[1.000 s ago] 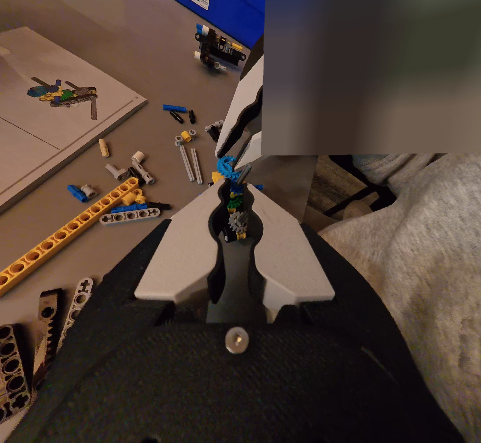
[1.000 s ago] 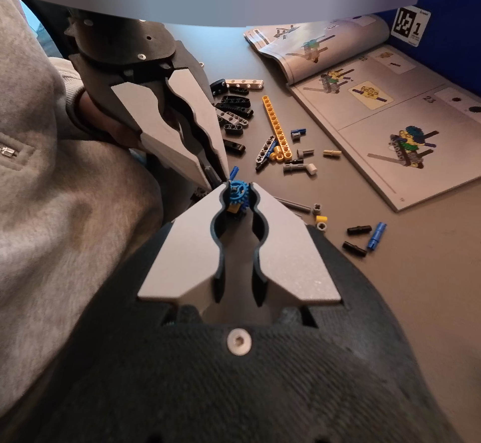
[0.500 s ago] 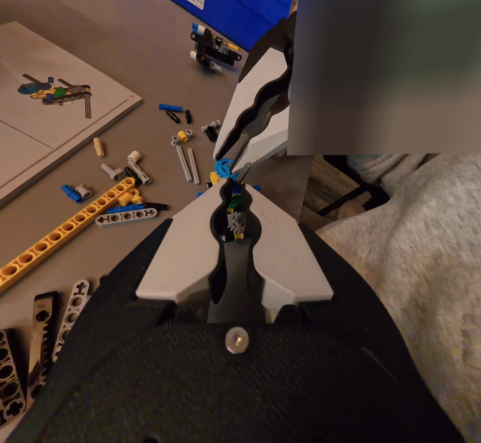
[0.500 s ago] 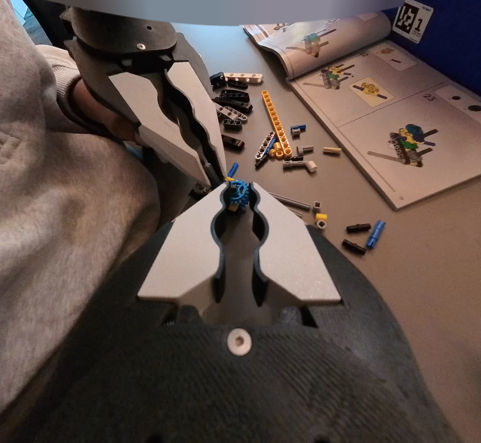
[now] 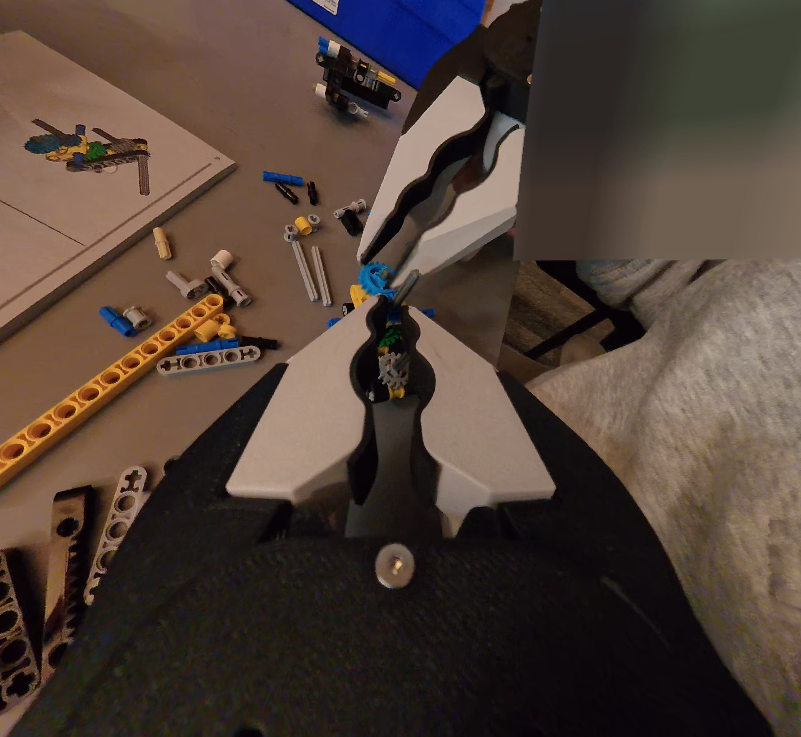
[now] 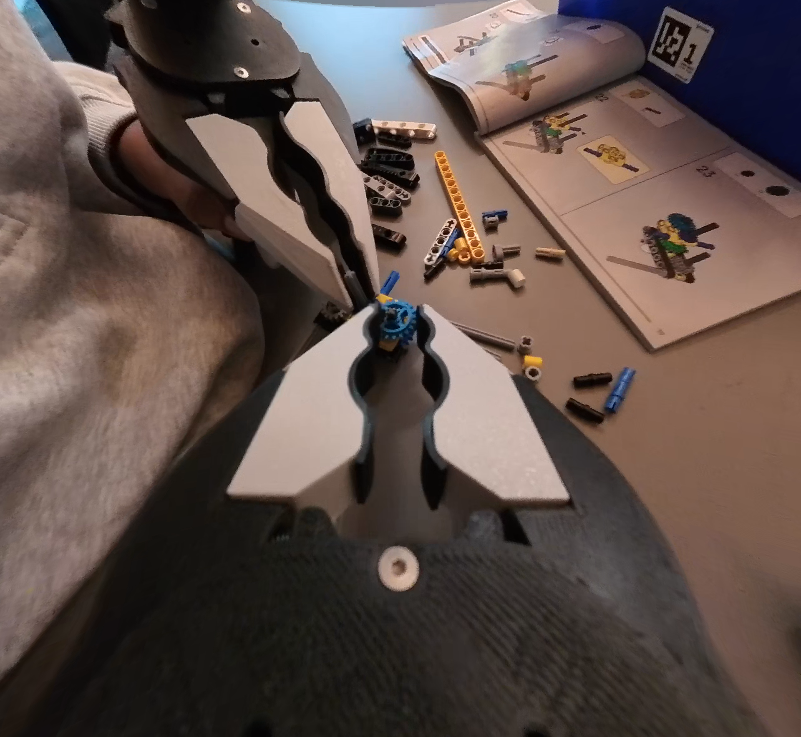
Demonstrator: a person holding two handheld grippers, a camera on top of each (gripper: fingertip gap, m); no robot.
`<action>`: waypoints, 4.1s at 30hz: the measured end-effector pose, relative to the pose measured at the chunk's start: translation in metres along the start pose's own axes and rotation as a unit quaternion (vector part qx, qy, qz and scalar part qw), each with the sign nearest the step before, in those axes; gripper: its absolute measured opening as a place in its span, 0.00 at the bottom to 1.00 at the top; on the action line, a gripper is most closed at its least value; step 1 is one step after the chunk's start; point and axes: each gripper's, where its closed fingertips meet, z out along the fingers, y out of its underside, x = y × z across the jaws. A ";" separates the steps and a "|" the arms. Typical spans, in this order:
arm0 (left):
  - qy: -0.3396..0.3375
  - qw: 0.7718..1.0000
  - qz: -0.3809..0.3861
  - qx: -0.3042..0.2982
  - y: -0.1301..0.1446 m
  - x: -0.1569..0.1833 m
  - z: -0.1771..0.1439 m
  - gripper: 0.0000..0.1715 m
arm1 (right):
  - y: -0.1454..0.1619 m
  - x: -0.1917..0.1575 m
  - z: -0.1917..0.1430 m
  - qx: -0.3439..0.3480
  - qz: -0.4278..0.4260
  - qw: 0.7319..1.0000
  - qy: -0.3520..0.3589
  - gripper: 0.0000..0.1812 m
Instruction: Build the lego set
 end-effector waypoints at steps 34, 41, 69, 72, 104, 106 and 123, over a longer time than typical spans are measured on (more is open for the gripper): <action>-0.048 0.998 0.043 -0.003 0.002 0.001 0.000 0.05 | -0.003 -0.004 -0.003 0.022 -0.022 1.000 -0.002 0.10; -0.043 0.998 0.040 -0.004 0.002 0.001 0.000 0.05 | 0.002 -0.004 0.001 0.009 -0.026 1.000 -0.003 0.08; -0.027 0.999 0.025 -0.001 0.001 0.001 0.000 0.03 | 0.004 -0.005 0.004 -0.004 -0.029 1.000 0.003 0.13; -0.026 0.999 0.021 0.002 0.001 0.001 -0.001 0.04 | -0.005 -0.006 -0.001 0.030 -0.018 0.999 -0.012 0.16; -0.028 0.999 0.027 -0.005 0.003 0.002 0.000 0.04 | 0.008 -0.005 0.004 -0.008 -0.031 0.999 0.007 0.10; -0.030 0.999 0.027 -0.004 0.003 0.002 0.000 0.04 | 0.010 -0.007 0.005 -0.004 -0.026 1.000 -0.003 0.13; -0.028 0.999 0.022 0.008 0.003 0.006 -0.004 0.13 | 0.001 -0.003 -0.003 0.036 -0.016 0.999 -0.007 0.17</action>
